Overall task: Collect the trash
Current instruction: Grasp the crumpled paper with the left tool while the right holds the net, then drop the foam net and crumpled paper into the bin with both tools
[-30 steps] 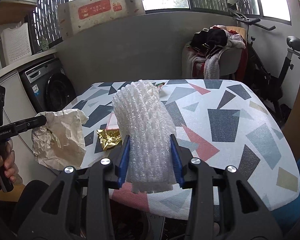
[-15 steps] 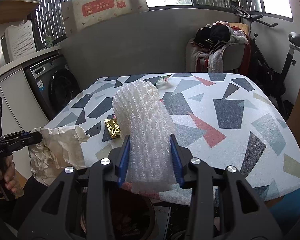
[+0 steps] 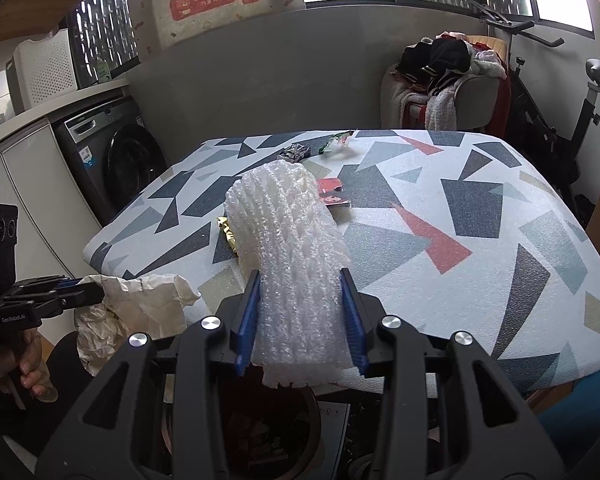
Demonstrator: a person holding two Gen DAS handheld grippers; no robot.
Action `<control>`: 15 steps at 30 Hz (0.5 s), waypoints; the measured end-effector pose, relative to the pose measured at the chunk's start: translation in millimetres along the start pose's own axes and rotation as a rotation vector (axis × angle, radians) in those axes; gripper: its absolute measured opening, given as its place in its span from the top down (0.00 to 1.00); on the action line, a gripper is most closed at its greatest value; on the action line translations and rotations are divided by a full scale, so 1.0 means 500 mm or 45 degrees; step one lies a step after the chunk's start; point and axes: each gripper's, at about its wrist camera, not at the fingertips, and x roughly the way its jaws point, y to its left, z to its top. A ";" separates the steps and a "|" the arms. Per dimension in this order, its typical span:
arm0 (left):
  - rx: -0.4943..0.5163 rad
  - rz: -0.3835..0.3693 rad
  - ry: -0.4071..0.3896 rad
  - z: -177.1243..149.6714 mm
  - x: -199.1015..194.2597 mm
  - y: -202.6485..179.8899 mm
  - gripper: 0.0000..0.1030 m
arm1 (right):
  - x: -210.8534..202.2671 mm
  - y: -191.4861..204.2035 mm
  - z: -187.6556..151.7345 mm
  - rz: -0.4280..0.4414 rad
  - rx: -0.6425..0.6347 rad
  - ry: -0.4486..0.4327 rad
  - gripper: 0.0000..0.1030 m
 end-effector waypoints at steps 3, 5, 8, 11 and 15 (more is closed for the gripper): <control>-0.014 0.016 0.005 -0.005 0.004 0.008 0.57 | 0.005 0.005 -0.009 0.010 0.000 0.011 0.61; -0.023 0.021 -0.011 -0.007 -0.002 0.011 0.46 | 0.008 0.008 -0.017 0.016 -0.003 0.018 0.61; -0.016 0.059 -0.024 -0.006 -0.007 0.015 0.35 | 0.014 0.017 -0.031 0.024 -0.016 0.038 0.61; -0.006 0.111 -0.046 -0.005 -0.018 0.021 0.23 | 0.023 0.028 -0.047 0.044 -0.033 0.066 0.61; 0.019 0.199 -0.080 -0.009 -0.033 0.029 0.14 | 0.038 0.052 -0.075 0.083 -0.074 0.119 0.61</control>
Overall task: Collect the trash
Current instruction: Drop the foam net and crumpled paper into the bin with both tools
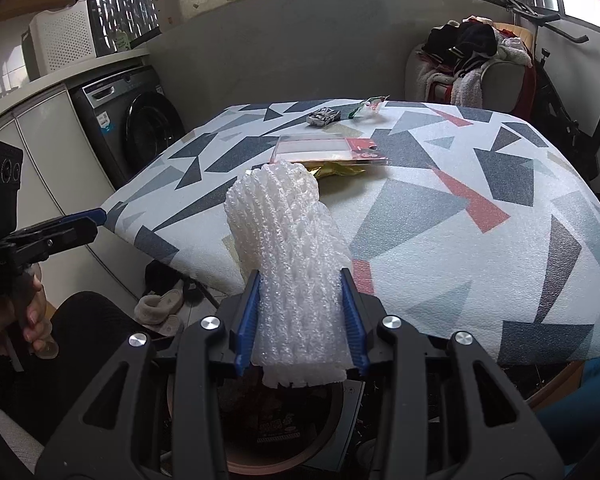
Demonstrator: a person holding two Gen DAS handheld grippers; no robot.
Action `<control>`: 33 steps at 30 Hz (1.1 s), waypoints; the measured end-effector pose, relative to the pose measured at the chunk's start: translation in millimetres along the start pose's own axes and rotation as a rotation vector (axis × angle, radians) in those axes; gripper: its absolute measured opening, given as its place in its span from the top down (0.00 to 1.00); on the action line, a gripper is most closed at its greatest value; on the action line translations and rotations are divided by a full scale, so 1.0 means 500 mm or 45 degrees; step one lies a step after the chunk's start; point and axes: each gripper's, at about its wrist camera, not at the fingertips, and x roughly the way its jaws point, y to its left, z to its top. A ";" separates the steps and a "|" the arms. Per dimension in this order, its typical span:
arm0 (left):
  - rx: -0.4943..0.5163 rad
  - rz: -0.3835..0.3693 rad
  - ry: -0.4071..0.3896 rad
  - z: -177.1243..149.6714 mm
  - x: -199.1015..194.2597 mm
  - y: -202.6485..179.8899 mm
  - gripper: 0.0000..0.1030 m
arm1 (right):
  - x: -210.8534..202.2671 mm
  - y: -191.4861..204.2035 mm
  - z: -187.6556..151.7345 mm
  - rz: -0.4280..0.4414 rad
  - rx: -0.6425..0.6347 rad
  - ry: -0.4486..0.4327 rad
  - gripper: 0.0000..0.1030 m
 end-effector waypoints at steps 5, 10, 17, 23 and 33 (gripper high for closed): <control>0.010 0.067 -0.011 -0.017 -0.005 0.014 0.11 | 0.032 0.038 -0.033 0.044 -0.082 0.088 0.61; 0.006 0.093 0.010 -0.038 0.005 0.022 0.11 | 0.054 0.066 -0.055 0.073 -0.142 0.152 0.60; -0.023 0.127 0.029 -0.045 0.018 0.027 0.11 | 0.082 0.077 -0.070 0.082 -0.165 0.220 0.59; -0.043 0.131 0.052 -0.047 0.028 0.033 0.11 | 0.096 0.077 -0.079 0.094 -0.162 0.256 0.58; -0.056 0.130 0.063 -0.048 0.031 0.039 0.11 | 0.113 0.089 -0.088 0.077 -0.193 0.300 0.11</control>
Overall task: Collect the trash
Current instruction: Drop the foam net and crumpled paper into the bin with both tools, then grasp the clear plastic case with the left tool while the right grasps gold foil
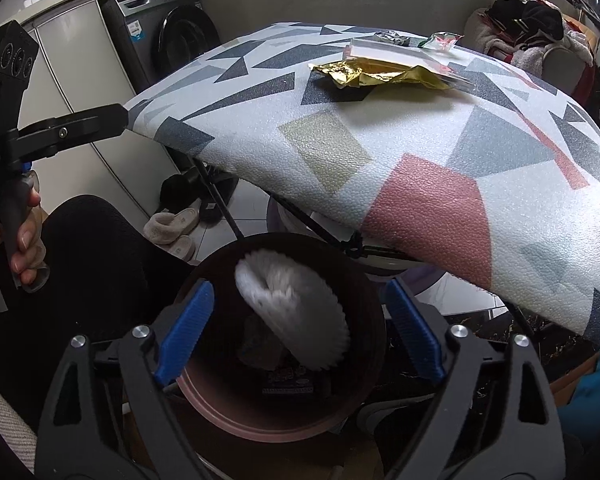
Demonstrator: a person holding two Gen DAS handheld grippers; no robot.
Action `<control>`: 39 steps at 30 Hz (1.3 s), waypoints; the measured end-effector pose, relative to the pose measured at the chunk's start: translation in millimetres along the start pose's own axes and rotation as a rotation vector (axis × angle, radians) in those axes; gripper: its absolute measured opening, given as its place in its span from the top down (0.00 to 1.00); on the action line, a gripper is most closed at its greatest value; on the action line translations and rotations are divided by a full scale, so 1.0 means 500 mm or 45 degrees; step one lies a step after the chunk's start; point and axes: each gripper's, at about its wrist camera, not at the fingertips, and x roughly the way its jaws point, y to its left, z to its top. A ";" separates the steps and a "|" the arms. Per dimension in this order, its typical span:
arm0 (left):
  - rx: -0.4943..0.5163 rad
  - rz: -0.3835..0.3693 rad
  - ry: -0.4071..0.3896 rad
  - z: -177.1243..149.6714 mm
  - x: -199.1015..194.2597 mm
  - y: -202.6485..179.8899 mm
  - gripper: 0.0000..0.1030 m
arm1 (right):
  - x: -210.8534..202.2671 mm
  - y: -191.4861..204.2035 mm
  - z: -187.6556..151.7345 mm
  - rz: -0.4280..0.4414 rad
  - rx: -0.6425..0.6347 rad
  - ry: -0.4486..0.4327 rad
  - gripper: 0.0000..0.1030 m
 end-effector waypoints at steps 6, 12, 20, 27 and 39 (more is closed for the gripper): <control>0.005 0.005 0.003 -0.001 0.000 0.000 0.11 | -0.001 -0.008 0.001 -0.021 0.026 -0.002 0.08; 0.006 0.023 0.015 0.002 0.002 -0.001 0.11 | -0.003 -0.031 0.005 -0.047 0.089 -0.007 0.07; -0.051 0.006 0.026 0.018 0.010 0.012 0.11 | -0.030 -0.073 0.024 -0.076 0.186 -0.066 0.07; -0.076 -0.001 0.008 0.050 0.012 0.025 0.11 | -0.053 -0.112 0.049 -0.114 0.222 -0.112 0.07; -0.108 -0.048 0.008 0.125 0.048 0.049 0.11 | -0.064 -0.190 0.111 -0.162 0.270 -0.173 0.07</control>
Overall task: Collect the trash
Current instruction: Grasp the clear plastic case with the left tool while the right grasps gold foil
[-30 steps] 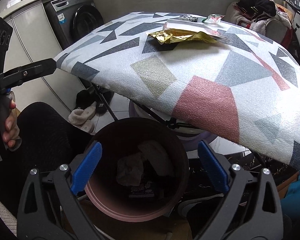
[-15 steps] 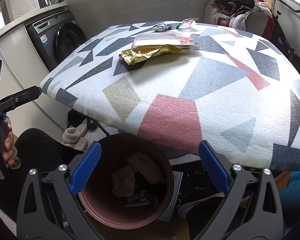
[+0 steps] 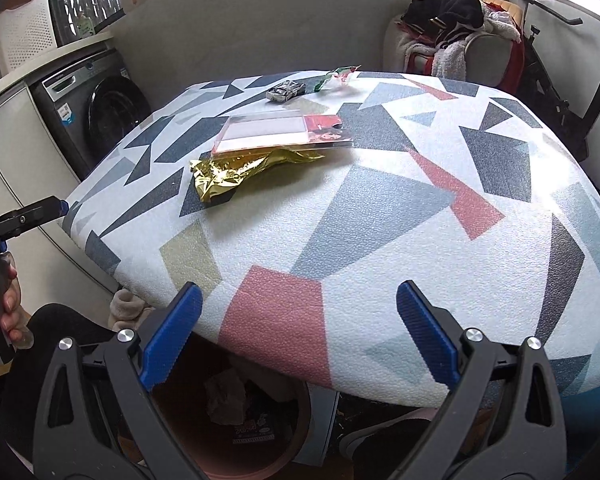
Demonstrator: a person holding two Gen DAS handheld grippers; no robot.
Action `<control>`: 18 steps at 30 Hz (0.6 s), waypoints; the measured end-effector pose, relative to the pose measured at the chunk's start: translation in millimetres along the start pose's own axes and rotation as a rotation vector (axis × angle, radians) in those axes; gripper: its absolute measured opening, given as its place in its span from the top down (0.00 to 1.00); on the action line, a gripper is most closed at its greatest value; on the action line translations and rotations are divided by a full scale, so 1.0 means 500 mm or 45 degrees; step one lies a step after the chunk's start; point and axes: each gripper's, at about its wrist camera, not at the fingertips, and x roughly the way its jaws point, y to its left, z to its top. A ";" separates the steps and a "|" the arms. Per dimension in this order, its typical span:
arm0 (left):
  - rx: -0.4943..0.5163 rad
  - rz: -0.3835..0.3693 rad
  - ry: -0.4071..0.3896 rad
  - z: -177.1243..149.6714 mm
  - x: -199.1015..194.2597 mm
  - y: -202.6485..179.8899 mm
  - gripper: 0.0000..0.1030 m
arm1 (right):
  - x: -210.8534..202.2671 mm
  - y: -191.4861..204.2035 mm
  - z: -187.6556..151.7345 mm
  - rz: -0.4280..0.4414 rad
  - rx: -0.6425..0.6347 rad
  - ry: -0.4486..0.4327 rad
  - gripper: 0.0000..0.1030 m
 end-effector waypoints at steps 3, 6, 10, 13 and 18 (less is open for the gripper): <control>0.000 -0.001 -0.026 0.022 0.001 0.005 0.11 | 0.015 -0.003 0.030 0.007 -0.018 -0.012 0.09; -0.020 -0.014 -0.035 0.034 0.005 0.015 0.11 | 0.037 0.001 0.064 0.030 -0.025 -0.017 0.12; -0.046 -0.018 -0.022 0.038 0.019 0.032 0.11 | 0.075 0.008 0.107 0.104 0.029 -0.021 0.15; -0.069 -0.025 -0.017 0.035 0.031 0.045 0.11 | 0.114 0.014 0.133 0.173 0.089 -0.001 0.24; -0.095 -0.041 0.006 0.032 0.051 0.054 0.11 | 0.181 0.028 0.168 0.209 0.145 0.040 0.39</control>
